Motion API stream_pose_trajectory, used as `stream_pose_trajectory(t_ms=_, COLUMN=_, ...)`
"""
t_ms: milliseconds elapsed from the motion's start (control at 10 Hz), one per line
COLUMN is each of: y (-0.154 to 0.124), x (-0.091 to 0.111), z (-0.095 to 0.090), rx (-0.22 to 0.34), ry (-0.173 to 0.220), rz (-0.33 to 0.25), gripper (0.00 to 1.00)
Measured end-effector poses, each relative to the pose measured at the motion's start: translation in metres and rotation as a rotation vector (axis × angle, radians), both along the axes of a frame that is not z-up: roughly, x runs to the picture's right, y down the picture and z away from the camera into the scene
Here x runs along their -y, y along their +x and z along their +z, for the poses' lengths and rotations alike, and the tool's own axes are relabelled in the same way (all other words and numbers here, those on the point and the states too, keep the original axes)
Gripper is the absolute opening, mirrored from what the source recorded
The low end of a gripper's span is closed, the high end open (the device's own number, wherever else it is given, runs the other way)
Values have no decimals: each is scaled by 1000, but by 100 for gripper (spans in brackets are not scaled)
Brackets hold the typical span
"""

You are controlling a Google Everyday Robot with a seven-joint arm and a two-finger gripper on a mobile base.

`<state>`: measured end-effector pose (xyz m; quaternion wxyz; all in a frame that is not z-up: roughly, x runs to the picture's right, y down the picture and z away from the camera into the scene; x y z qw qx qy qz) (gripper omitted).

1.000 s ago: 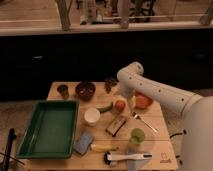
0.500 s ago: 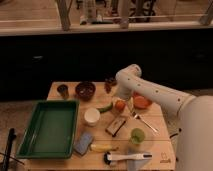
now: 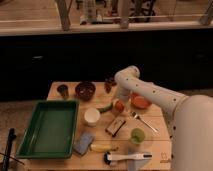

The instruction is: Place apple in paper cup

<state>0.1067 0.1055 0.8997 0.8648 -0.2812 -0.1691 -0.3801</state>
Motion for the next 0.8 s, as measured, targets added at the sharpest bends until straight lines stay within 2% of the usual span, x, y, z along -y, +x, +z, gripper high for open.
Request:
stream_pose_trajectory(t_ms=100, y=2, x=0, z=1, rx=7, ry=-1, rz=11, gripper=38)
stream_pose_trajectory(t_ms=300, y=4, x=2, z=2, rx=16, ry=5, rz=25, gripper=20)
stream_pose_trajectory(t_ms=400, y=3, x=3, z=2, rx=24, ry=10, rz=28, gripper=8)
stream_pose_trajectory(t_ms=600, y=5, x=13, z=-6, rx=41, ry=29, rz=35, gripper=0)
stream_pose_trajectory(t_ms=800, y=4, x=28, z=-19, rx=65, ry=55, rz=38, gripper=0)
